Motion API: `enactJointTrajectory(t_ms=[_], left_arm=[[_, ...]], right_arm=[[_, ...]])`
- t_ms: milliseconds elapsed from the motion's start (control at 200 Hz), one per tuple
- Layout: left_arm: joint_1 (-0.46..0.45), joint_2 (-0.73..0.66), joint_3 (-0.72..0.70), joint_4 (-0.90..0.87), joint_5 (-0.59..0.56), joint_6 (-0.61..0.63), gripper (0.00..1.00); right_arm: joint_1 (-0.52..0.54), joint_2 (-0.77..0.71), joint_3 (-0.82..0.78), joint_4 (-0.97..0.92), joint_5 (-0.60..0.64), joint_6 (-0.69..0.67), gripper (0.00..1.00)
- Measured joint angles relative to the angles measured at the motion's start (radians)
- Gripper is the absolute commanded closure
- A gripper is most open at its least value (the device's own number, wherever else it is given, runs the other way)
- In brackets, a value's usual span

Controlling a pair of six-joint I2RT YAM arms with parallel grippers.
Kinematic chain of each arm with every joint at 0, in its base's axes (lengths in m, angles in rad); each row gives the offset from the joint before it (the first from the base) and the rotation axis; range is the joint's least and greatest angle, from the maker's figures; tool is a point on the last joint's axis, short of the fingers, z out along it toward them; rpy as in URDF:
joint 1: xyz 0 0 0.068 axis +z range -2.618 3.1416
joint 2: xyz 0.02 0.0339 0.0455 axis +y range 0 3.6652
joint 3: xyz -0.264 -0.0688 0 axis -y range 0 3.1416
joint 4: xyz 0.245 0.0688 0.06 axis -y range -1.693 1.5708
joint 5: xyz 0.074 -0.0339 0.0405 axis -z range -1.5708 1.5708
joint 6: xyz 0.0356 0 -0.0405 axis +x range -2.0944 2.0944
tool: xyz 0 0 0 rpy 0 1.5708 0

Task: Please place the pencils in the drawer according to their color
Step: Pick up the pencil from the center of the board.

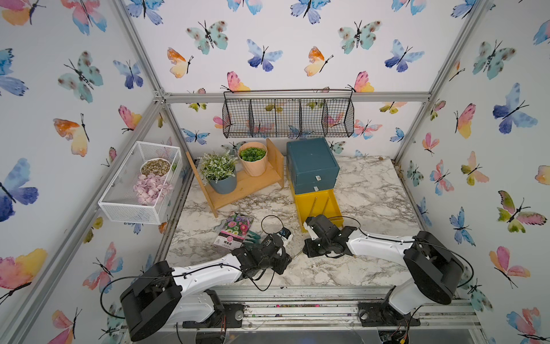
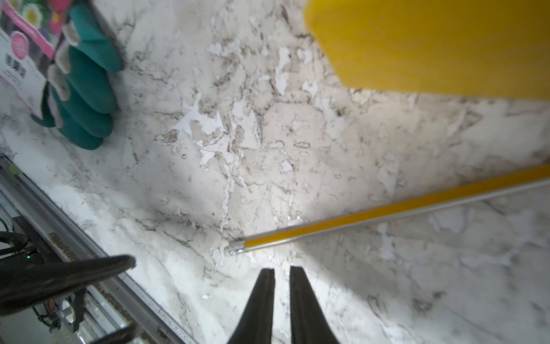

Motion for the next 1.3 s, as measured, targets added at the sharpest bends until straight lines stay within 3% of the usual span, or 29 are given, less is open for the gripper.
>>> enactJointTrajectory(t_ms=[200, 400, 551, 826, 1301], left_arm=[[-0.034, 0.064, 0.002, 0.06, -0.012, 0.091, 0.67], [-0.053, 0.166, 0.039, 0.075, -0.043, 0.171, 0.68], [-0.057, 0.216, 0.067, 0.084, -0.066, 0.21, 0.71], [-0.064, 0.292, 0.097, 0.096, -0.068, 0.245, 0.74], [-0.07, 0.357, 0.177, 0.03, -0.129, 0.227, 0.8]], right_arm=[[0.0, -0.142, -0.016, -0.077, 0.15, 0.036, 0.68], [0.0, -0.246, -0.02, -0.156, 0.315, 0.079, 0.44], [0.0, -0.328, -0.029, -0.192, 0.415, 0.098, 0.32], [0.0, -0.415, -0.049, -0.212, 0.518, 0.121, 0.29], [0.0, -0.415, -0.051, -0.218, 0.552, 0.123, 0.26]])
